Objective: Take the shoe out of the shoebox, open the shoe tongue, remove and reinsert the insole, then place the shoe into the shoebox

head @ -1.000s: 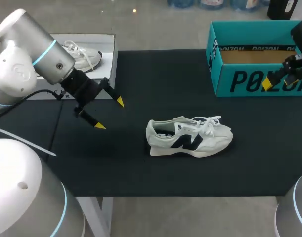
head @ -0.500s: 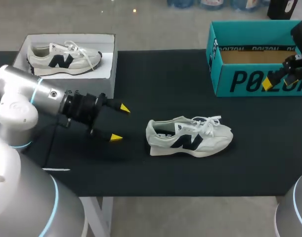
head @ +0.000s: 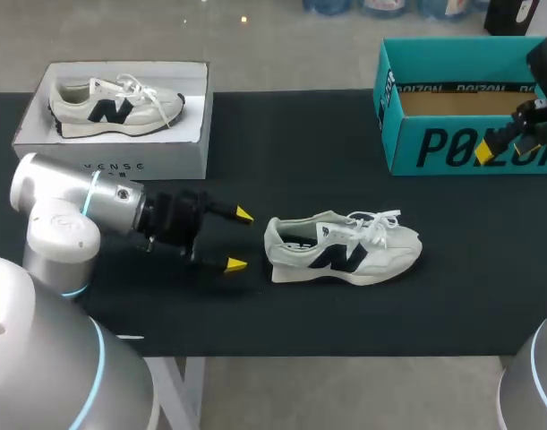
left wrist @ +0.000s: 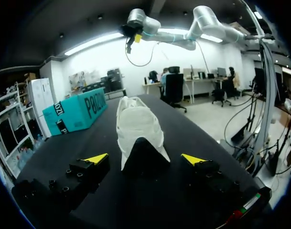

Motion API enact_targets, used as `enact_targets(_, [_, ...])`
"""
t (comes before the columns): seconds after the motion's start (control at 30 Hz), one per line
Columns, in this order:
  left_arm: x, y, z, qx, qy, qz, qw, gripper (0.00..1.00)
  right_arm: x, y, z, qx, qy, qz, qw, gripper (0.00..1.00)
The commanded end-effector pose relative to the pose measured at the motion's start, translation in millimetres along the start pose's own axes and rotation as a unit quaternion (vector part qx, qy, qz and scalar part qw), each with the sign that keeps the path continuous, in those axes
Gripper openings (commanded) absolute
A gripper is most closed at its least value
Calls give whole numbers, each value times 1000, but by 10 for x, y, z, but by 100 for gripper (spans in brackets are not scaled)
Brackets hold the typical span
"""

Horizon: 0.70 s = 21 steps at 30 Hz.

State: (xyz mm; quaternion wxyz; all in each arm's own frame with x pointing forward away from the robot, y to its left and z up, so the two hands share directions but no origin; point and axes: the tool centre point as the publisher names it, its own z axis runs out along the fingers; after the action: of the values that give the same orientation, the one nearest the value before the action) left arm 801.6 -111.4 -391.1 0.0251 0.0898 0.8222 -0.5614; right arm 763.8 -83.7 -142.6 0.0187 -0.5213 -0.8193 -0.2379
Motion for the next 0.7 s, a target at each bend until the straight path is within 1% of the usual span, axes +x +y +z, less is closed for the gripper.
enact_targets(0.03, [-131,131,166,6,12,-14,1000,100,-4,9,10,1,-1,0,1000,100])
enact_targets(0.27, [-129,209,336,15,20,-28,999,100,-4,9,10,1,-1,0,1000,100])
enact_targets(0.7, [-126,206,606,36,36,-37,998,100,-4,9,10,1,-1,0,1000,100])
